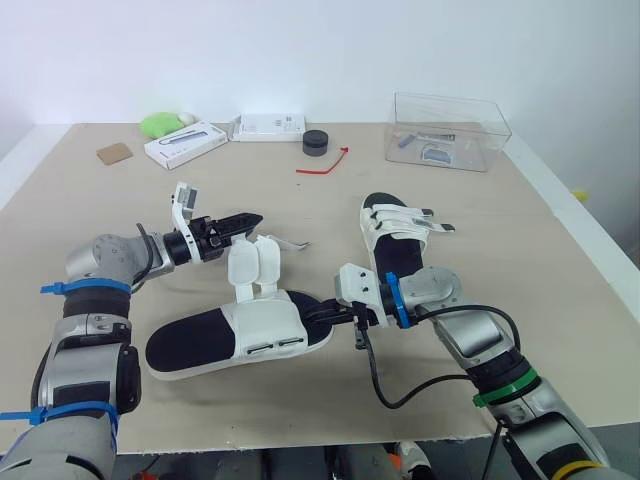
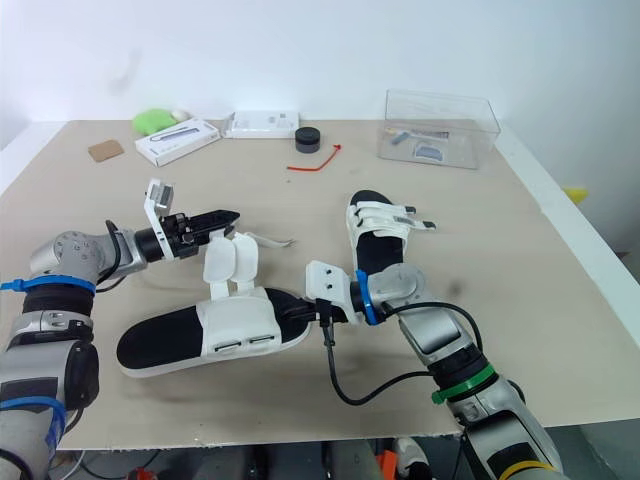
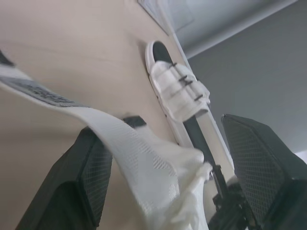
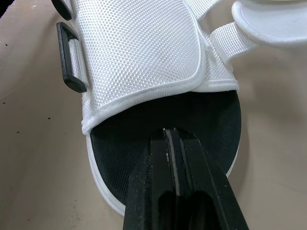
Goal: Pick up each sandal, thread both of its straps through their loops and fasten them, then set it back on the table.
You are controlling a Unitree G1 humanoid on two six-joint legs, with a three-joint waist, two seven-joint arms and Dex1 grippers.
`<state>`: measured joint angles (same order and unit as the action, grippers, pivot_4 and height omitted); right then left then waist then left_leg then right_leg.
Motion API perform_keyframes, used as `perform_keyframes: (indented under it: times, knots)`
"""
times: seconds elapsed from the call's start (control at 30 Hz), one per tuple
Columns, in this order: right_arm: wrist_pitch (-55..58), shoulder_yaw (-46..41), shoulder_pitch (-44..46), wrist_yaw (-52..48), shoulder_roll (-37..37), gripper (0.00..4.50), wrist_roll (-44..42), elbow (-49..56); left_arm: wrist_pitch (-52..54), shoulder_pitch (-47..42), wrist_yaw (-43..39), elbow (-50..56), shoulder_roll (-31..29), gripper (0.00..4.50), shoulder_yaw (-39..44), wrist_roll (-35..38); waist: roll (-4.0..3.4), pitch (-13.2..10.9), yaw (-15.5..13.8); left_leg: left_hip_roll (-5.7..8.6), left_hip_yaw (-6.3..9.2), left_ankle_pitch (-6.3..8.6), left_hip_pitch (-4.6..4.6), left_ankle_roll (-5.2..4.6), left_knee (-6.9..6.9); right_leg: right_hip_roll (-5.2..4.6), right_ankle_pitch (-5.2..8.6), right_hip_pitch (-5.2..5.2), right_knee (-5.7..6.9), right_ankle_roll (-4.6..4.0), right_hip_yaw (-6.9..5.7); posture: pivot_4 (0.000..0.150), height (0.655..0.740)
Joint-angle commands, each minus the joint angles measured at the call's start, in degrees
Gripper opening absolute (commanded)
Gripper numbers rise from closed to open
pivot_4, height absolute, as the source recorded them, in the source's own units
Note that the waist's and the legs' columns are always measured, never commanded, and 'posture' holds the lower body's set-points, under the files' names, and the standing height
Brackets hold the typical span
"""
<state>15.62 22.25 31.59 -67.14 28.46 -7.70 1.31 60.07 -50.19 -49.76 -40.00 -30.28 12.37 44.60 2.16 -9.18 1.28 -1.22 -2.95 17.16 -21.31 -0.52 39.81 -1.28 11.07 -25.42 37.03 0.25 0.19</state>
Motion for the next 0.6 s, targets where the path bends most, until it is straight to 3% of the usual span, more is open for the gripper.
perform_keyframes:
  times: [0.03, 0.07, 0.3, 0.47, 0.6]
  knots:
    - [-0.14, -1.05, 0.89, 0.05, 0.23, 0.0, -0.47, 1.97, -3.53, -2.67, -1.02, -1.47, -0.31, 3.2, 2.82, -1.11, 0.0, 0.0, 0.0, 0.0, 0.0, 0.0, 0.0, 0.0, 0.0, -0.01, 0.0, 0.0, 0.0, 0.0, 0.0, 0.15, 0.74]
    - [-0.12, -1.0, 0.97, 0.01, 0.19, 0.0, -0.46, 1.91, -4.26, -2.78, -1.16, -1.74, -0.14, 2.97, 3.12, -1.42, 0.0, 0.0, -0.01, 0.0, 0.01, 0.0, -0.01, 0.0, 0.0, -0.01, 0.0, 0.0, 0.0, 0.0, -0.02, 0.15, 0.74]
    - [-0.24, -0.84, 1.12, -0.52, 0.39, 0.0, -0.36, 1.53, -9.15, -1.15, -3.12, 0.26, 0.2, 0.29, 1.62, -5.08, 0.0, 0.0, -0.01, 0.0, 0.02, 0.0, -0.02, 0.0, 0.0, -0.02, 0.0, 0.0, 0.0, 0.01, -0.04, 0.15, 0.74]
    - [-0.29, -0.74, 1.47, -0.79, 0.31, 0.0, -0.35, 1.11, -16.06, 1.18, -4.81, 7.78, -0.25, 0.14, -0.95, -8.83, 0.0, -0.01, -0.04, -0.01, 0.03, 0.0, -0.04, 0.0, 0.0, -0.03, 0.0, 0.0, -0.01, 0.0, -0.04, 0.15, 0.74]
    - [-0.48, -0.67, 1.68, -0.98, 0.31, 0.0, -0.29, 0.66, -24.99, 5.54, -6.27, 21.06, -1.61, 0.14, -3.78, -12.98, 0.0, 0.0, -0.04, -0.04, 0.02, 0.0, -0.05, 0.0, 0.0, -0.06, 0.0, -0.02, -0.02, 0.0, 0.02, 0.15, 0.74]
